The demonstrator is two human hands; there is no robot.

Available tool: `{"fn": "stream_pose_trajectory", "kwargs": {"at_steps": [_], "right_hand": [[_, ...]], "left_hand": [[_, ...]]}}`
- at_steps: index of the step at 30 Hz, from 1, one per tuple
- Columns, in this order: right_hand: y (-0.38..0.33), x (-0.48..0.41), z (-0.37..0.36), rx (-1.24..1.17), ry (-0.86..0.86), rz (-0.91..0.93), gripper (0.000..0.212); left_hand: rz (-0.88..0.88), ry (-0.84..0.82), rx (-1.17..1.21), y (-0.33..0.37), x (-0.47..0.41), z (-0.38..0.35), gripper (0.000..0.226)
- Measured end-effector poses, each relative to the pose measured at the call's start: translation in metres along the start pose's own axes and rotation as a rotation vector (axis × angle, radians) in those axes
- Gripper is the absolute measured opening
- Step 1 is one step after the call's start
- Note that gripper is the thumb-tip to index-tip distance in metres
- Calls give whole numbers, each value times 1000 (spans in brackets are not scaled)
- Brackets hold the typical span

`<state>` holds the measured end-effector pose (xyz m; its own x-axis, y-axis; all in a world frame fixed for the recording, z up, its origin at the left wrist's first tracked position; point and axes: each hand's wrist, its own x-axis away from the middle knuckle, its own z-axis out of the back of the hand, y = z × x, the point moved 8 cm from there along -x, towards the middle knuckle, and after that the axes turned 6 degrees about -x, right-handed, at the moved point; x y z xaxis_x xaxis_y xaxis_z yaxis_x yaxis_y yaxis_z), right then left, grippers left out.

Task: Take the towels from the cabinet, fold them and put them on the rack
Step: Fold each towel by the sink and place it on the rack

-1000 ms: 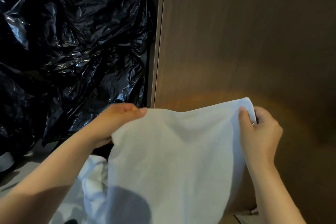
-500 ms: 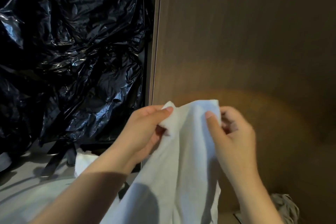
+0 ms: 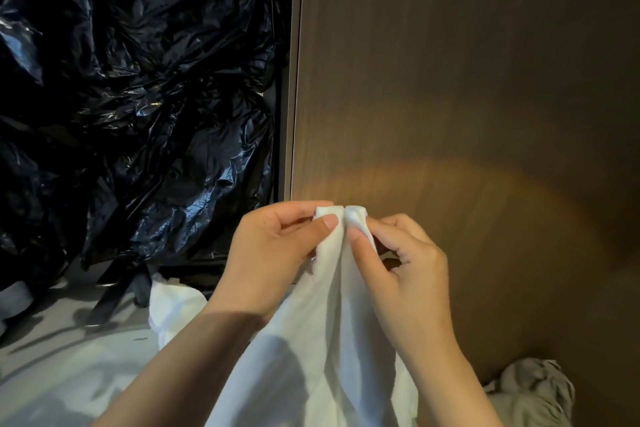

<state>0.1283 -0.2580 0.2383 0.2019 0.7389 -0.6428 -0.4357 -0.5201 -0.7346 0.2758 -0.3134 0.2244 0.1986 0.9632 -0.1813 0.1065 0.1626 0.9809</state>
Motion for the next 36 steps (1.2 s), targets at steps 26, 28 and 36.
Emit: {"fn": "stream_pose_trajectory", "kwargs": {"at_steps": [26,28,36], "right_hand": [[13,-15,-17,-190,-225,-184,40],[11,-15,-17,-177,-212,-182,41],[1,-14,-23,-210,-384,-168,18]], "left_hand": [[-78,101,-24,-5,25,17,31],[-85,76,-4,-3,25,15,34],[-163,190,-146,4,24,28,15]]}}
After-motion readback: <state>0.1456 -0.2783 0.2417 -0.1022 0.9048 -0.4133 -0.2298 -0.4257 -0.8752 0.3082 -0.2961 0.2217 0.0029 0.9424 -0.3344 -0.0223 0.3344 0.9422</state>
